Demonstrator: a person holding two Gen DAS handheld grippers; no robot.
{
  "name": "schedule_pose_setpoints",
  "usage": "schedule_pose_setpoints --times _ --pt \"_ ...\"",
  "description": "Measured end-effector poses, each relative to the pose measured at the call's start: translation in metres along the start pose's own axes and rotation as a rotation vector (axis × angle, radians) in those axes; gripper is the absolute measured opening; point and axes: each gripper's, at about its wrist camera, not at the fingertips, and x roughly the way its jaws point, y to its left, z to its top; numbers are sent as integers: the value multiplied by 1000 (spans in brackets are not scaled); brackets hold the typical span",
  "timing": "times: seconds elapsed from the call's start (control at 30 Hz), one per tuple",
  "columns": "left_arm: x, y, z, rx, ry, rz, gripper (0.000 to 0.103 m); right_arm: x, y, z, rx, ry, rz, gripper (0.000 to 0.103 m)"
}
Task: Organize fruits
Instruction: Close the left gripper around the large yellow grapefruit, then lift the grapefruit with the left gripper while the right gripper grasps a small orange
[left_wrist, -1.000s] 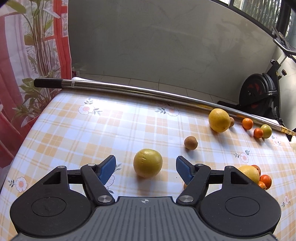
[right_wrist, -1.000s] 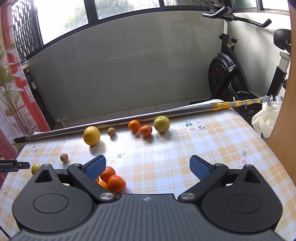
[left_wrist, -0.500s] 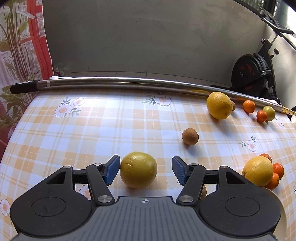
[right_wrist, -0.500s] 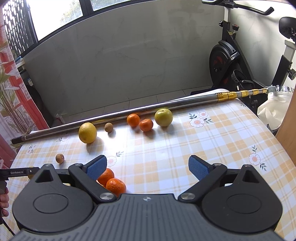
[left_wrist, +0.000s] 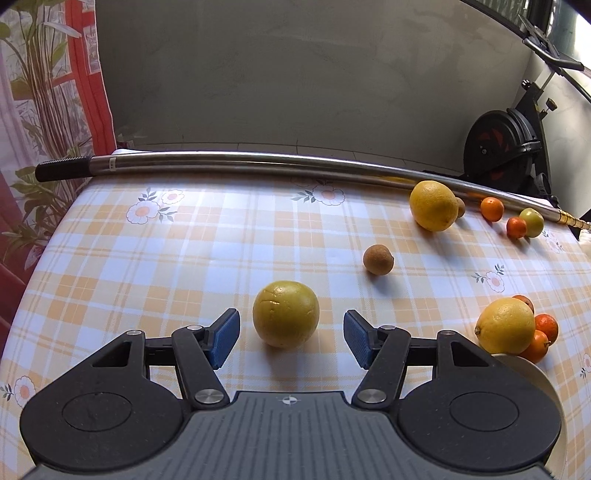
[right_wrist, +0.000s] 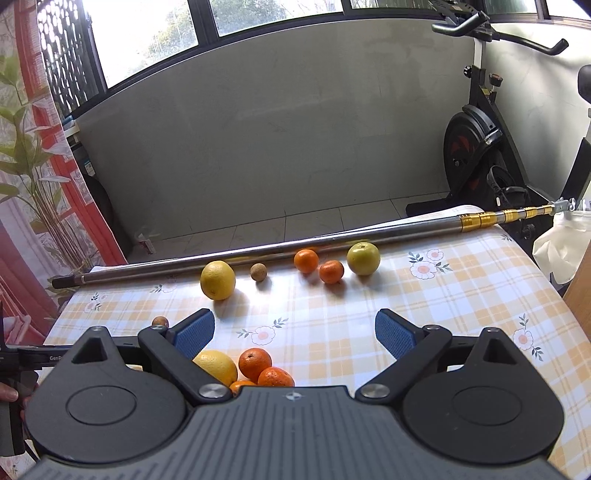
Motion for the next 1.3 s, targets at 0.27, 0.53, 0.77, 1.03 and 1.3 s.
schedule_pose_setpoints --times 0.27,0.53,0.77,1.03,1.3 --pt "12 2 15 -54 3 15 65 -32 -10 -10 31 14 -32 96" --pt "34 10 13 -119 30 6 52 -43 -26 -23 117 51 -93 96" --pt "24 16 1 -80 22 -24 48 -22 -22 -27 108 78 -87 95" --pt "-12 23 -12 -45 -23 -43 48 35 -20 -32 74 145 -15 75" --pt "-45 9 -22 -27 -57 -118 48 79 -28 -27 222 212 42 61"
